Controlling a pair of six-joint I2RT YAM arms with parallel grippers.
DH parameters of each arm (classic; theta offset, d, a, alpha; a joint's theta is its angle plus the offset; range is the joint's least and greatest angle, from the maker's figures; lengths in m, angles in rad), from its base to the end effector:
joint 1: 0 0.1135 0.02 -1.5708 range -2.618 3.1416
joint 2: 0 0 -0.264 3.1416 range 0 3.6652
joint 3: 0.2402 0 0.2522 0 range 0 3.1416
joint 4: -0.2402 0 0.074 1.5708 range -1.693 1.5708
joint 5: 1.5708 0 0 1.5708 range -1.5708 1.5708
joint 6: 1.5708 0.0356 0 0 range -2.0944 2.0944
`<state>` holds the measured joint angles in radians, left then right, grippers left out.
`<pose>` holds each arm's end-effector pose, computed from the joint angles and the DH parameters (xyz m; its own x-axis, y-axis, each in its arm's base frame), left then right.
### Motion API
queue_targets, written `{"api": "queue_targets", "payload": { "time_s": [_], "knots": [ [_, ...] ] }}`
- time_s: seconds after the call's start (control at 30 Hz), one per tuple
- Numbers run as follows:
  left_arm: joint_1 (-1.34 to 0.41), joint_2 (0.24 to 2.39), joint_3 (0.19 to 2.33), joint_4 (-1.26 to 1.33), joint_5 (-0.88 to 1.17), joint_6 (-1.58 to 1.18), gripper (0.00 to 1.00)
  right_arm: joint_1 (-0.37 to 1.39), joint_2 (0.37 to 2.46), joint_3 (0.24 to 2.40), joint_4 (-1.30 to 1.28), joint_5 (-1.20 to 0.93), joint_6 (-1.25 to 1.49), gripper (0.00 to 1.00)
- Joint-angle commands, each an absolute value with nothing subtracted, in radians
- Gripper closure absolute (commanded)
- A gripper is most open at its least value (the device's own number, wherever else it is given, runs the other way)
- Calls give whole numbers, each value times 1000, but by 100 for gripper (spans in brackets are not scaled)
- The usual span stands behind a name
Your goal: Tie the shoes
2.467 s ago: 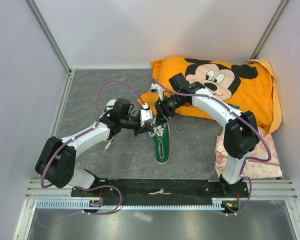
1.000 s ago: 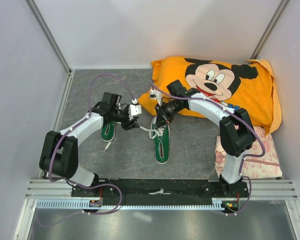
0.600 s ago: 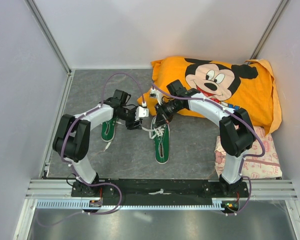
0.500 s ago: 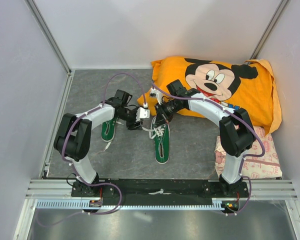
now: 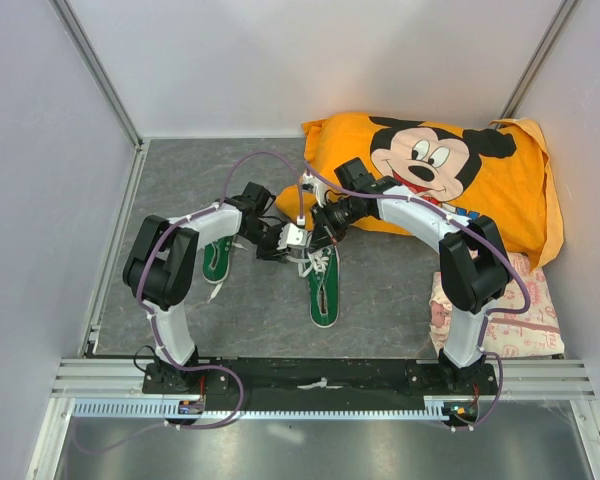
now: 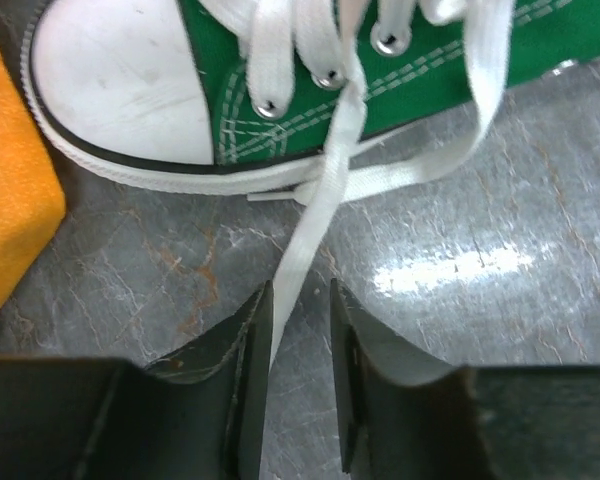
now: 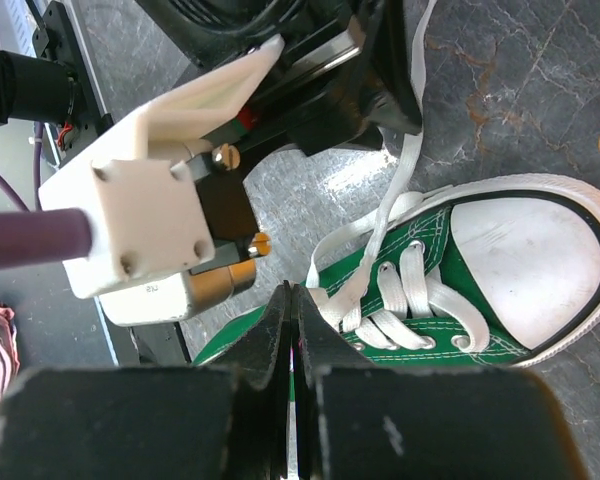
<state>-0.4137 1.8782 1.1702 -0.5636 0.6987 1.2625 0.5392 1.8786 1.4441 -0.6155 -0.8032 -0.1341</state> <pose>0.3157 -0.1636 0.1546 0.1932 0.7120 -0.6751 0.9798 -0.1764 0.0944 0.3271 0.2256 0.2308 -0.6489 -0.4965 -0.5766 -0.7573 0.3488 0.5521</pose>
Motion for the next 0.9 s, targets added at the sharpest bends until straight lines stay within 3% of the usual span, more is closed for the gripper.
{"api": "queue_targets", "payload": {
  "time_s": [0.0, 0.2, 0.4, 0.53, 0.63, 0.87],
  "knots": [
    [-413, 1891, 1206, -667, 671, 1380, 69, 535, 1868, 1443, -589, -801, -129, 100],
    [-390, 1832, 1195, -819, 686, 1427, 96, 528, 1864, 1443, -586, -795, -135, 100],
    [-387, 1685, 1117, -859, 699, 1398, 99, 528, 1858, 1443, -578, -795, -144, 100],
    [-371, 1693, 1118, -743, 669, 1322, 64, 526, 1848, 1439, -578, -793, -147, 100],
    [-344, 1796, 1242, -741, 684, 1269, 52, 526, 1848, 1439, -577, -787, -141, 100],
    [-331, 1951, 1420, -778, 712, 1270, 46, 522, 1852, 1431, -555, -775, -115, 100]
  ]
}}
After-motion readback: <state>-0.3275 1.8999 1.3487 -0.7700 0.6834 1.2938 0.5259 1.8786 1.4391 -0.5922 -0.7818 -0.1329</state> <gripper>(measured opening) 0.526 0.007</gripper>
